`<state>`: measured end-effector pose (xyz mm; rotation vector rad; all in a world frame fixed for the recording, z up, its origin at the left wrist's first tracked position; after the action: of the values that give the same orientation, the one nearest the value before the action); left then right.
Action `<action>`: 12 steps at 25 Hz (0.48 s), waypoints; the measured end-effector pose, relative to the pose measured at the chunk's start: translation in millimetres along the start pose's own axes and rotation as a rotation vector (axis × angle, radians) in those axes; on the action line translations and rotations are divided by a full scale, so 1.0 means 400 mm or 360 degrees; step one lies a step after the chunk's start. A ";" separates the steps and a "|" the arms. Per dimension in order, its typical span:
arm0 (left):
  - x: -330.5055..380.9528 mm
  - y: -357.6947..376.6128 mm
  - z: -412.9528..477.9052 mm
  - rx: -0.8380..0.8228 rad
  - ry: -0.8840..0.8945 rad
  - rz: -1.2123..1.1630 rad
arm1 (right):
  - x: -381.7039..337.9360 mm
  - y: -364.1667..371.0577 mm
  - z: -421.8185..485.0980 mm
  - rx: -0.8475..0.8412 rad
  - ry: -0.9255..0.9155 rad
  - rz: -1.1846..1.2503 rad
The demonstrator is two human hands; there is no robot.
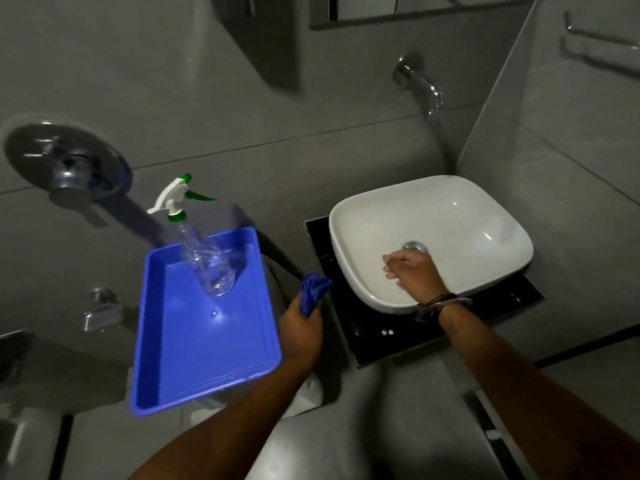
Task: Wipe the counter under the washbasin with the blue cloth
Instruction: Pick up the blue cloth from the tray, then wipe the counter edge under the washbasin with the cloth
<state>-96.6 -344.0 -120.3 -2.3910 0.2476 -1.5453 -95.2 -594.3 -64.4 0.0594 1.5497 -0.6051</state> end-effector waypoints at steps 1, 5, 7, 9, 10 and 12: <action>-0.008 0.061 -0.017 -0.0024 0.0117 0.0198 | 0.020 -0.049 0.027 0.0025 -0.0050 -0.0052; -0.160 0.325 -0.103 -0.0404 0.0617 0.1296 | 0.133 -0.155 0.089 0.0010 -0.0052 -0.0257; -0.227 0.363 -0.125 -0.0521 0.0628 0.1531 | 0.158 -0.140 0.086 -0.0070 -0.0140 -0.0367; -0.243 0.373 -0.117 -0.0440 0.0644 0.1638 | 0.181 -0.115 0.087 -0.0122 -0.0179 -0.0450; -0.240 0.374 -0.114 -0.0416 0.0627 0.1663 | 0.187 -0.096 0.085 -0.0158 -0.0174 -0.0480; -0.229 0.388 -0.114 -0.0448 0.0542 0.1667 | 0.197 -0.063 0.081 -0.0247 -0.0219 -0.0657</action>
<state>-174.5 -470.4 -232.5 -1.5922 1.5633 -1.3624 -82.9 -654.7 -128.5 -0.4209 1.4780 -0.7912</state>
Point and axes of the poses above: each hand's wrist, its own z-axis towards the middle knuckle, its own y-axis out of the palm, x = y × z, the point moved 5 cm from there along z, towards the middle knuckle, and after that the axes turned 15 degrees about -y, right-handed, at the moved point
